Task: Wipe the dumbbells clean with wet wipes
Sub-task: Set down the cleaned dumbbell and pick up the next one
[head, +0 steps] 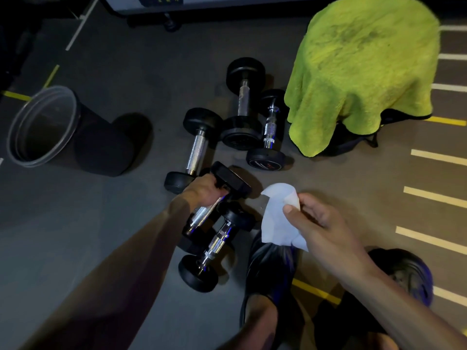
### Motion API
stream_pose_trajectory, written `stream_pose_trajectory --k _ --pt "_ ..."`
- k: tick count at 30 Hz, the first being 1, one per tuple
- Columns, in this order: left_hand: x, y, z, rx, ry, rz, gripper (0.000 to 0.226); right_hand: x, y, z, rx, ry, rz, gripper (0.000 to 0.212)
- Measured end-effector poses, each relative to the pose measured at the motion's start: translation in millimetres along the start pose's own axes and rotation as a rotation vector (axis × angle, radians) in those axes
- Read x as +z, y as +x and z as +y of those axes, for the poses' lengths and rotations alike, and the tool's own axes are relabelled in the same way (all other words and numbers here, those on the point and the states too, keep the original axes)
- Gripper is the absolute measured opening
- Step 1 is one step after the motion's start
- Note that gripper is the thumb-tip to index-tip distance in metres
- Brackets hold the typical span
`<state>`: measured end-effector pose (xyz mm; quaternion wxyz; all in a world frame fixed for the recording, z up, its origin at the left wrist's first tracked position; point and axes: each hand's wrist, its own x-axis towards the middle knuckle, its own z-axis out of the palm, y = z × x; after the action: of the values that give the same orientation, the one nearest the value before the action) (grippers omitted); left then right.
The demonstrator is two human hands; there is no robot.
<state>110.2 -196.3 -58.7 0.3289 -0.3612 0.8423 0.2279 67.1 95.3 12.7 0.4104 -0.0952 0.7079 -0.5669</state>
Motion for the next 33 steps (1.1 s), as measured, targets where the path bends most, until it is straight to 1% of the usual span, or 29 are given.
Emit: stream_pose_trajectory --k 2,4,9,13,16,19,21,24,25,26,27,28,29,31,33 --pt "5 -1 -3 0.017 0.007 0.007 0.035 -2 2 1 -0.003 0.001 0.012 0.014" --pt "7 -2 -6 0.023 -0.004 0.010 0.038 -4 3 2 0.002 -0.002 0.021 0.014" --pt "10 -3 -14 0.068 0.045 0.045 0.039 -9 5 4 0.003 0.013 0.038 0.014" --pt "14 -14 -18 0.124 -0.004 0.055 0.042 -10 4 1 0.004 0.002 0.038 0.014" --pt "4 -29 -13 0.166 -0.092 0.096 0.053 -10 3 0 -0.009 0.013 0.039 0.015" --pt "-9 -46 -6 0.233 -0.214 0.173 0.072 -12 2 1 -0.032 0.010 0.056 0.016" --pt "-18 -58 1 0.296 -0.351 0.207 0.067 -13 1 2 -0.025 0.007 0.070 0.017" --pt "-38 -86 29 0.426 -0.474 0.305 0.054 -19 3 -9 -0.080 0.036 0.120 0.008" --pt "-46 -93 38 0.493 -0.519 0.325 0.041 -22 5 -15 -0.111 0.041 0.139 0.006" --pt "-55 -101 50 0.540 -0.608 0.340 0.022 -26 6 -24 -0.138 0.053 0.157 0.007" --pt "-68 -109 64 0.606 -0.706 0.338 0.008 -30 8 -33 -0.167 0.080 0.172 0.011" --pt "-81 -116 77 0.661 -0.770 0.343 0.019 -36 10 -44 -0.192 0.110 0.188 0.017" --pt "-93 -122 92 0.718 -0.833 0.346 0.024 -42 11 -55 -0.221 0.132 0.213 0.023" --pt "-116 -128 124 0.806 -0.950 0.378 0.014 -58 12 -80 -0.287 0.152 0.282 0.029" --pt "-138 -129 160 0.874 -1.068 0.414 0.021 -75 12 -102 -0.365 0.155 0.352 0.028"
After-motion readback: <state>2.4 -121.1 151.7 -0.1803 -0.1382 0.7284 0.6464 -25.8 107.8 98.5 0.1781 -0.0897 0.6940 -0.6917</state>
